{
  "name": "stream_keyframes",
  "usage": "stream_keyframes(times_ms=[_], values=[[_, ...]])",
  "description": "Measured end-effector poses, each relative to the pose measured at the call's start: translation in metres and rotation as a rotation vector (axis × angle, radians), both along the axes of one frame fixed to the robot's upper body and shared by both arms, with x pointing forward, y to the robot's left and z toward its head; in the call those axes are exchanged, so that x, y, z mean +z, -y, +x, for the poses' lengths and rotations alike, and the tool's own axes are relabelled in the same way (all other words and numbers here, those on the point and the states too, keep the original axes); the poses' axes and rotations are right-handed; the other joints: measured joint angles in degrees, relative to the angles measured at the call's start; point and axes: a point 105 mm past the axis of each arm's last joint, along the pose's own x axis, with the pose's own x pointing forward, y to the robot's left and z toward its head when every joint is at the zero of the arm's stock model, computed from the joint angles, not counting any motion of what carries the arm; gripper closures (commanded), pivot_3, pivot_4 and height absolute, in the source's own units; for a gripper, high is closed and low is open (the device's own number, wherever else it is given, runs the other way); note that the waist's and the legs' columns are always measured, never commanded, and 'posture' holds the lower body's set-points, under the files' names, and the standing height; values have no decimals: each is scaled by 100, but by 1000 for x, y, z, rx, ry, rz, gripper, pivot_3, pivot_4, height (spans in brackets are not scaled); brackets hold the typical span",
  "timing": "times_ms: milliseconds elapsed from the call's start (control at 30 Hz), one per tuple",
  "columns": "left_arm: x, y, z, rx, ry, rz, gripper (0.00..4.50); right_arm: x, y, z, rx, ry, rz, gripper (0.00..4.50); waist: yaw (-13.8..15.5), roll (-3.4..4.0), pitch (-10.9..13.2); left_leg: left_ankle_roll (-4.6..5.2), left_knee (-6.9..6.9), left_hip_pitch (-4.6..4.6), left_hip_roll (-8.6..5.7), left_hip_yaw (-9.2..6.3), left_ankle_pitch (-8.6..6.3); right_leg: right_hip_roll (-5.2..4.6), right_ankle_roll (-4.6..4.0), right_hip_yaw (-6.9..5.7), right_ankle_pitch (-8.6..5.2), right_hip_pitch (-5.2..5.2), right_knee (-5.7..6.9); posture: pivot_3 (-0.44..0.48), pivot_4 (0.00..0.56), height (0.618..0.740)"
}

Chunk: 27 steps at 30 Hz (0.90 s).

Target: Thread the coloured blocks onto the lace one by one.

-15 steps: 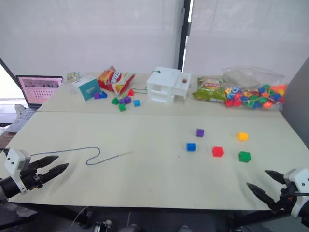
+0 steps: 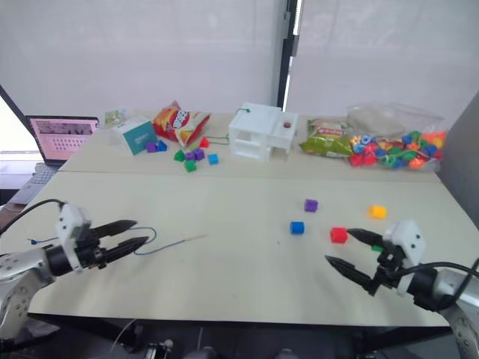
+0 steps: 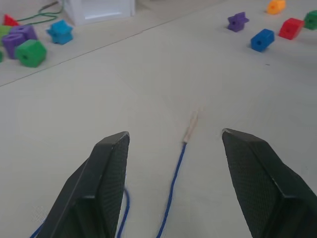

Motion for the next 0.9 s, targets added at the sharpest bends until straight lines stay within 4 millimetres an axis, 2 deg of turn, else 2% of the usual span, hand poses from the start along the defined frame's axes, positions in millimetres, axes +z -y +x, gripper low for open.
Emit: stream_keyframes(times_ms=[133, 200, 267, 367, 500, 800, 900], values=[[-12, 42, 13, -176, -38, 47, 1380, -2, -27, 3, 157, -62, -51, 19, 3, -1, 0, 1, 7, -1, -9, 0, 1, 12, 2, -5, 1, 4, 2, 0, 150, 740], [-27, 54, 18, -244, -59, 119, 1380, -3, -36, 4, 205, -79, -67, 19, -2, -1, 0, 1, 9, -1, -13, 1, 2, 20, 2, -4, 1, 4, 2, 0, 150, 740], [-42, 56, 21, -273, -89, 175, 1380, -5, -40, 4, 223, -101, -75, 19, -4, -2, 1, 4, 8, -3, -13, 0, 0, 26, 2, -4, 1, 1, 2, 0, 150, 740], [-52, 57, 35, -267, -114, 208, 1380, -5, -43, 4, 233, -108, -84, 19, -2, -6, 3, 5, 14, -14, -14, -1, 1, 31, 3, -6, 1, -5, 6, 0, 150, 740], [-50, 56, 47, -256, -103, 211, 1380, -4, -49, 0, 239, -103, -90, 19, -2, -7, 4, 6, 19, -12, -16, -2, 0, 31, 7, -6, 3, 0, 8, 0, 150, 740], [-51, 51, 44, -293, -120, 190, 1380, -15, -49, -10, 194, -133, -64, 19, -4, -7, 4, 6, 24, -10, -16, -3, 1, 33, 7, -5, 3, 1, 13, 0, 150, 740], [-42, 49, 43, -287, -136, 111, 1380, -17, -48, -10, 177, -137, -58, 19, -3, -7, 4, 6, 28, -11, -16, -4, 1, 33, 8, -7, 3, 1, 14, 0, 150, 740]])
